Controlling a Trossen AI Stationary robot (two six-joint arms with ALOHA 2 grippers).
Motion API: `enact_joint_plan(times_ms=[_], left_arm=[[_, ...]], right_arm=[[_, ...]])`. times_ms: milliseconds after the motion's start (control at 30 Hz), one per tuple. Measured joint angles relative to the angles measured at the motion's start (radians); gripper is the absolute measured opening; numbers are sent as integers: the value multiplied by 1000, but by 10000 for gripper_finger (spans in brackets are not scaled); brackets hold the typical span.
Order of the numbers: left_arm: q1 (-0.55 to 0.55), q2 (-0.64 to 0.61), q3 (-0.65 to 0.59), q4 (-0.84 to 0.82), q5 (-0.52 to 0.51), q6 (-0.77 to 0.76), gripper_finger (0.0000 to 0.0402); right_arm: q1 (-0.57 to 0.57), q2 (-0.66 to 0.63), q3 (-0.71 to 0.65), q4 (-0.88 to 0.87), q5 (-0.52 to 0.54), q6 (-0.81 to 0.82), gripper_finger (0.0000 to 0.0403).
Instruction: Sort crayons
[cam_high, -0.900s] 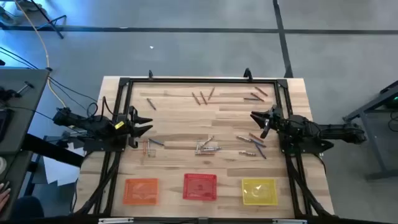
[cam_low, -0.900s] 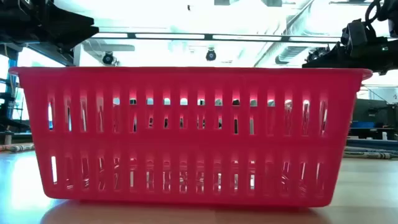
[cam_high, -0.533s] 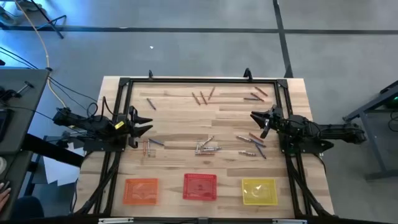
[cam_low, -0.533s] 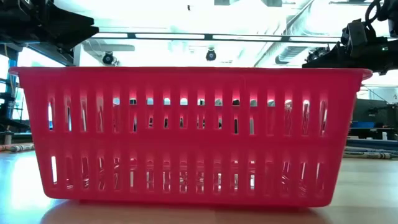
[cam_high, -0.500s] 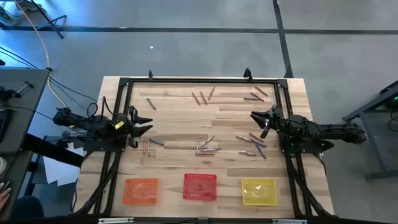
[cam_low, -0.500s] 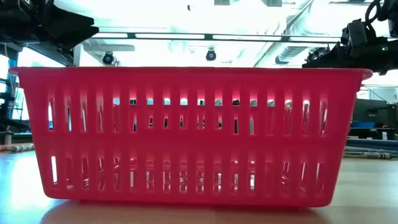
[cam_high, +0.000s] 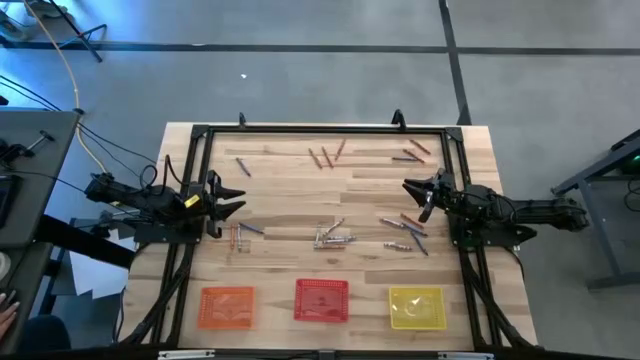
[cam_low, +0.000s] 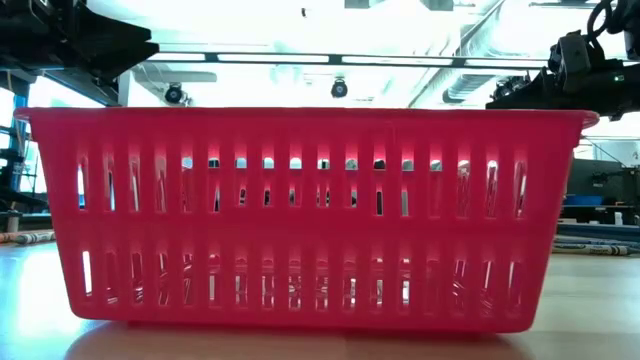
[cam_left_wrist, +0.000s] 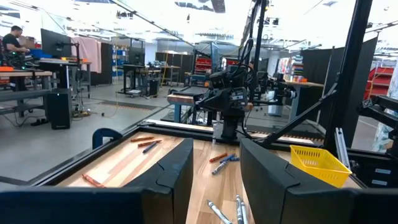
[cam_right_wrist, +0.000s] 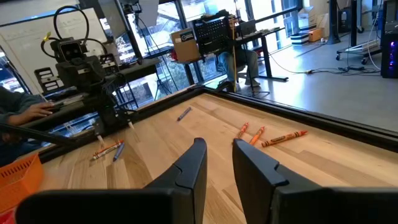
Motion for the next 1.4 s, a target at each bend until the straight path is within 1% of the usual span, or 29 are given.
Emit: enact_joint_plan(times_ms=[167, 400, 633, 700, 767, 933, 1067, 1133, 1233, 1400], left_arm=[[0, 0, 0, 0, 0, 0, 117], [0, 0, 0, 0, 0, -7, 117], [0, 0, 0, 0, -1, -8, 117], [0, 0, 0, 0, -1, -8, 117], [0, 0, 0, 1, -1, -1, 117], [0, 0, 0, 33, -3, 85, 117], [0, 0, 0, 77, -9, 104, 117], [0, 0, 0, 93, -10, 104, 117], [0, 0, 0, 101, -21, 104, 117], [0, 0, 0, 113, -55, 98, 117]], right_arm=[[0, 0, 0, 0, 0, 7, 73], [0, 0, 0, 0, -1, 71, 73], [0, 0, 0, 37, 3, 46, 73], [0, 0, 2, 59, 19, 45, 73], [0, 0, 25, 36, 33, 43, 73], [0, 11, 141, -86, 59, -14, 73], [0, 67, 267, -255, 158, -40, 73], [0, 117, 337, -373, 204, -28, 73], [0, 213, 443, -526, 240, 22, 73], [-16, 413, 600, -711, 249, 80, 73]])
